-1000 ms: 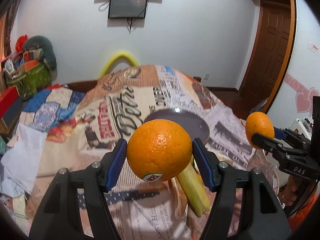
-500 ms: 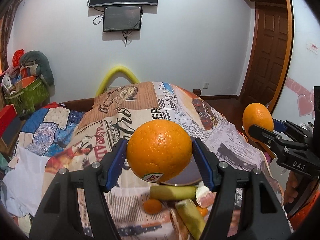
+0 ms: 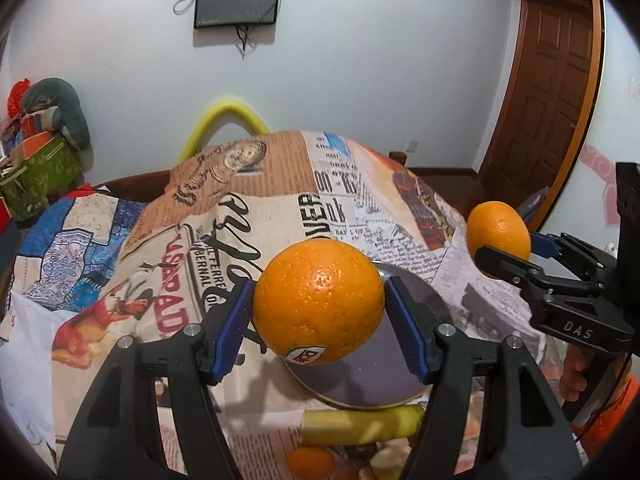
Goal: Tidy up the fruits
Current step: 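Carry the held oranges with both tools over the dark round plate, then lower both oranges onto the plate, open both tools and withdraw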
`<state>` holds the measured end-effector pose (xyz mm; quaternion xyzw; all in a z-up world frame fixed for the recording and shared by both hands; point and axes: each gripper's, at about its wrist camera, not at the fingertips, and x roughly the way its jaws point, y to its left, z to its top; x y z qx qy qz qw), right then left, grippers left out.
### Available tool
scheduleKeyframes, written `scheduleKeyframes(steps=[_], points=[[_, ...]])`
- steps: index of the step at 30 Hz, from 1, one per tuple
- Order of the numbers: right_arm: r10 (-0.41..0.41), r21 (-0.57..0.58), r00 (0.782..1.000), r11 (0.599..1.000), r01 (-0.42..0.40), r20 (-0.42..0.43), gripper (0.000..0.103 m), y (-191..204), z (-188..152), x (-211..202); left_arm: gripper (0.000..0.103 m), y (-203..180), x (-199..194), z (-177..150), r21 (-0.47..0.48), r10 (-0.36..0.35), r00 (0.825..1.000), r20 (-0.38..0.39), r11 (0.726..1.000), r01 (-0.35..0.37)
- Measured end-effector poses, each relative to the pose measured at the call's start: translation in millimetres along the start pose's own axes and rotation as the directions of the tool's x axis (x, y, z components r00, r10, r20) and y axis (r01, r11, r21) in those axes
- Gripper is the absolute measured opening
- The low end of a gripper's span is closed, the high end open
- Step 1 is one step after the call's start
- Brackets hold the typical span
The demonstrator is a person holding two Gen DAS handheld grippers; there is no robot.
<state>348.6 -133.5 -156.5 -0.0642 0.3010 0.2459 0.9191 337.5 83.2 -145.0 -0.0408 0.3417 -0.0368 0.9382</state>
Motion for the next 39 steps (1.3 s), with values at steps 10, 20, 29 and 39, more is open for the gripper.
scheduleKeyframes(steps=[10,20,29,39], points=[[0.008,-0.024,0.987,1.000,-0.012,-0.158,0.061,-9,-4,64,0.066,3,78,-4,0.009,-0.052,0.980,-0.193,0.998,0.054],[0.036,-0.048,0.966,0.998,-0.049,-0.255,0.061,-12,-9,97,0.066,7,121,-7,-0.012,-0.047,0.953,-0.298,0.999,0.046],[0.040,-0.076,0.952,0.995,-0.066,-0.303,0.063,-11,-16,110,0.067,12,132,-5,-0.054,-0.059,0.946,-0.319,0.998,0.044],[0.048,-0.077,0.960,0.994,-0.072,-0.276,0.066,-6,-13,95,0.067,12,113,-1,-0.081,-0.096,0.950,-0.298,0.994,0.075]])
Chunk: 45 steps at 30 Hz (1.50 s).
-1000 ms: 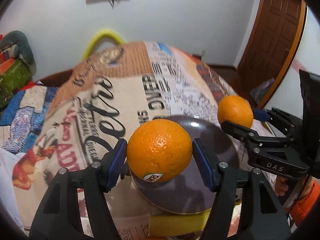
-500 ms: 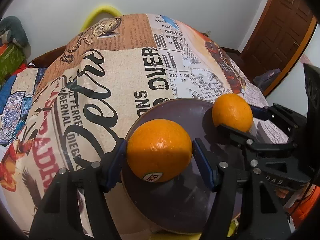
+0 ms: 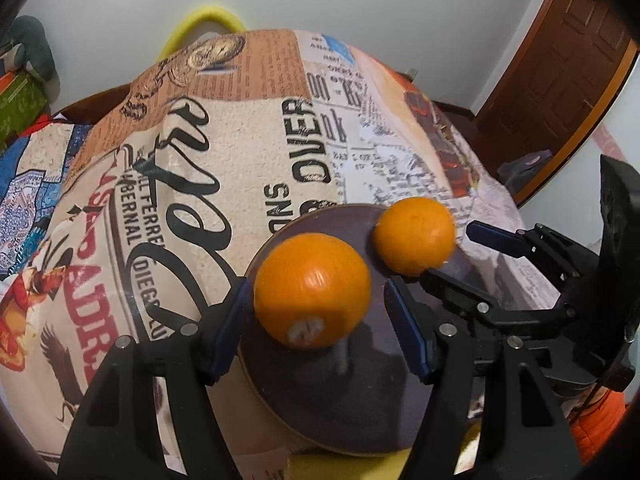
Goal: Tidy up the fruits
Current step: 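Lower both oranges onto the plate, open both tools and withdraw, then grasp a pink pomelo segment with the left tool while the right tool grasps a yellow corn cob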
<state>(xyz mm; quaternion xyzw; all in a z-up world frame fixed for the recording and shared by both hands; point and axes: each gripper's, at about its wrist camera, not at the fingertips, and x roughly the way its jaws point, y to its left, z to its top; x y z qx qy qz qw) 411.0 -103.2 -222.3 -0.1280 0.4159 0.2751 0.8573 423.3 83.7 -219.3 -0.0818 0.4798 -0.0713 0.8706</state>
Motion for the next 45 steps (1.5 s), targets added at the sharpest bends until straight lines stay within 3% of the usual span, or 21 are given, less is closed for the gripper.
scheduleKeyframes(steps=[12,19,21,29,36,45], points=[[0.000,0.011,0.998,1.000,0.000,0.066,0.066,9,-13,-59,0.067,-23,-65,-16,0.059,0.053,0.993,0.102,0.996,-0.059],[0.000,0.010,0.994,1.000,-0.001,0.109,0.067,18,-32,-100,0.067,-34,-111,-43,0.080,0.078,0.984,0.157,0.993,-0.092],[-0.002,0.011,0.993,1.000,0.000,0.121,0.073,21,-40,-112,0.067,-35,-120,-52,0.081,0.079,0.983,0.165,0.992,-0.093],[0.001,0.026,0.991,1.000,-0.004,0.136,0.074,35,-72,-143,0.067,-41,-141,-98,0.086,0.101,0.983,0.156,0.990,-0.115],[0.046,0.042,0.992,0.998,-0.051,0.120,0.074,62,-103,-150,0.067,-39,-147,-139,0.072,0.111,0.984,0.136,0.990,-0.121],[0.128,0.050,0.991,0.990,-0.130,0.037,0.074,107,-125,-116,0.067,-27,-159,-180,0.041,0.112,0.983,0.146,0.992,-0.119]])
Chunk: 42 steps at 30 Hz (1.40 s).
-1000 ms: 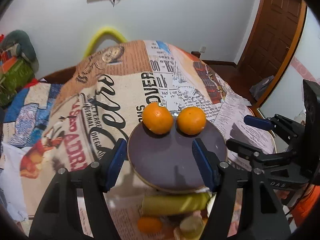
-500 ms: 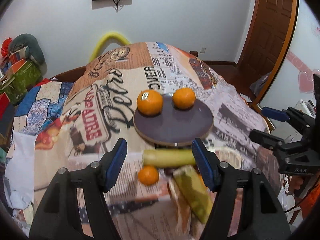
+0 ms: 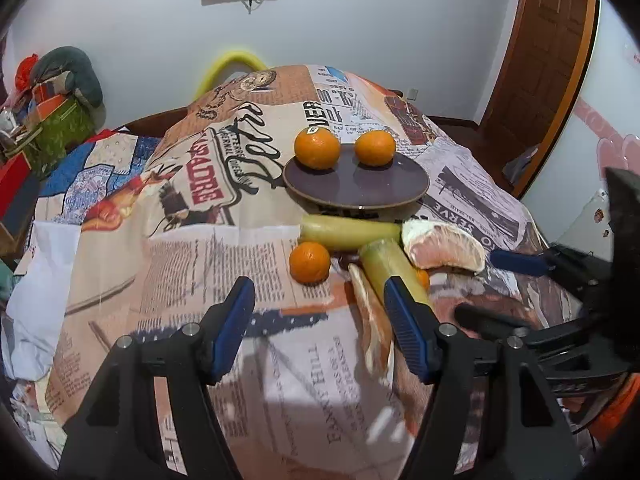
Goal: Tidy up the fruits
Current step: 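Grasp a pink pomelo segment with the left tool while the right tool grasps a yellow corn cob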
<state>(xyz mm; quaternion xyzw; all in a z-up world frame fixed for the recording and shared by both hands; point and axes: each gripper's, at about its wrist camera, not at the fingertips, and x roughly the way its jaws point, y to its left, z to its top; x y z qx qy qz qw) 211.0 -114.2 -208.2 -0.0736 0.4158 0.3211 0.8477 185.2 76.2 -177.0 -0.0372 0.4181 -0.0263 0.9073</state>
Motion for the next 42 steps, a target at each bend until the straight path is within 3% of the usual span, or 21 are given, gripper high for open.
scheduleKeyframes(steps=[4,9,11,20,24,25,27,31,42], points=[[0.036,0.016,0.998,0.999,-0.036,-0.042,0.070,9,-6,19,0.055,2,-3,-11,-0.021,-0.042,0.999,-0.013,0.999,0.041],[0.078,0.023,0.991,0.997,-0.075,-0.109,0.041,14,-12,38,0.049,-1,0,-19,-0.033,-0.067,0.997,-0.029,0.997,0.066],[0.109,0.033,0.987,0.994,-0.105,-0.121,0.038,13,-14,41,0.049,-3,2,-21,-0.027,-0.076,0.996,-0.036,0.997,0.075],[0.113,0.032,0.991,0.993,-0.111,-0.074,0.034,4,-28,12,0.048,-22,25,-30,0.009,-0.102,0.990,-0.098,0.995,0.103],[0.112,-0.001,0.991,0.994,-0.113,-0.071,0.034,4,-36,-1,0.042,-23,42,-36,0.006,-0.088,0.987,-0.134,0.996,0.090],[0.110,-0.010,0.991,0.994,-0.111,-0.071,0.034,4,-38,-4,0.036,-22,46,-37,0.001,-0.085,0.986,-0.141,0.996,0.086],[0.106,-0.018,0.991,0.994,-0.108,-0.075,0.034,3,-41,-6,0.036,-18,49,-40,-0.017,-0.100,0.984,-0.149,0.995,0.098],[0.096,-0.025,0.992,0.995,-0.099,-0.086,0.034,0,-47,-8,0.033,-11,44,-44,-0.048,-0.134,0.981,-0.143,0.991,0.128],[0.092,-0.024,0.988,0.995,-0.095,-0.122,0.035,-5,-58,-15,0.033,4,13,-69,-0.038,-0.143,0.974,-0.175,0.990,0.138]])
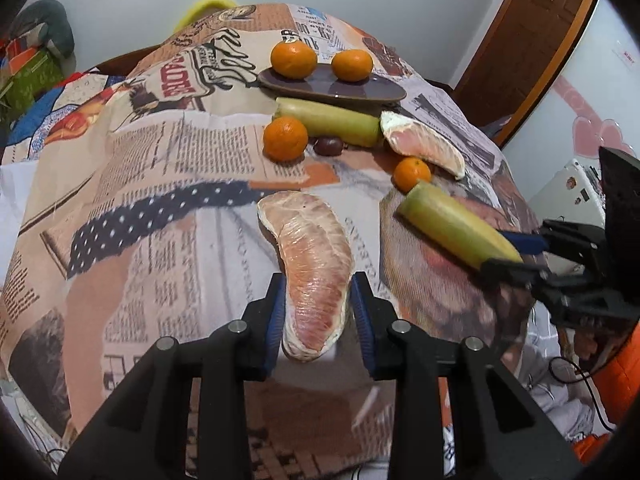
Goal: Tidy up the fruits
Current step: 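Grasp a pink pomelo segment with the left tool while the right tool grasps a yellow corn cob, then lift and carry the pomelo segment and corn cob toward the plate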
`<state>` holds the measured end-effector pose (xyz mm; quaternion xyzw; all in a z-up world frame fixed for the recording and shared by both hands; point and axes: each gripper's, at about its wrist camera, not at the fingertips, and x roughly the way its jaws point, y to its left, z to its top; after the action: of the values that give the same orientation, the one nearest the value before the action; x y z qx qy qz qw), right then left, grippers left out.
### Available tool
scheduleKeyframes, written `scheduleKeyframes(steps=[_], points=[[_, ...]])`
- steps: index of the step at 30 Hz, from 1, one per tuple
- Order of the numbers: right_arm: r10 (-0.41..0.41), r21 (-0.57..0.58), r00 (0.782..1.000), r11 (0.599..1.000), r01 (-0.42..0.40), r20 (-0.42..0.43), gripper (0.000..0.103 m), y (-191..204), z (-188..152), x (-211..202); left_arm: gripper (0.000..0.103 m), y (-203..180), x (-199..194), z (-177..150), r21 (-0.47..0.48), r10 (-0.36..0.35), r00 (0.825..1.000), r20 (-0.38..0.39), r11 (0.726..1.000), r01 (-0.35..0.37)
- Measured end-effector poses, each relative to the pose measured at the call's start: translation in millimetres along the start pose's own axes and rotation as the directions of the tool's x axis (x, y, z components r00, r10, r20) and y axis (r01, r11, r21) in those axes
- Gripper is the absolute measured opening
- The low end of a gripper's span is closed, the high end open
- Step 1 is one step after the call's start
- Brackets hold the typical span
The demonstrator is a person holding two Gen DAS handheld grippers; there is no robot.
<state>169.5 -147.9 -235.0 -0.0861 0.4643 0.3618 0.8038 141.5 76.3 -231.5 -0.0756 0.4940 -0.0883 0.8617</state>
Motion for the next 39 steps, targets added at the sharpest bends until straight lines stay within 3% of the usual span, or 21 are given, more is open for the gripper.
scheduleKeyframes(steps=[7,15,20,31,39], points=[[-0.004,0.000,1.000,1.000,0.004,0.000,0.039,3,17,12,0.035,0,8,9,-0.005,0.003,1.000,-0.028,1.000,-0.003],[-0.009,-0.022,1.000,1.000,0.009,-0.029,0.039,5,32,38,0.043,-3,28,25,0.007,0.001,0.998,-0.060,1.000,-0.001],[-0.006,-0.016,1.000,1.000,0.006,-0.020,0.036,4,35,43,0.048,-7,41,37,0.037,0.036,0.997,-0.061,0.999,-0.034],[-0.002,0.009,0.999,1.000,0.001,0.054,0.036,0,39,18,0.044,-12,43,42,0.047,0.100,0.995,-0.012,0.994,-0.099],[-0.013,0.029,0.991,1.000,0.009,0.134,0.036,-9,51,-9,0.043,-21,6,55,0.047,0.085,0.991,0.102,0.995,-0.090]])
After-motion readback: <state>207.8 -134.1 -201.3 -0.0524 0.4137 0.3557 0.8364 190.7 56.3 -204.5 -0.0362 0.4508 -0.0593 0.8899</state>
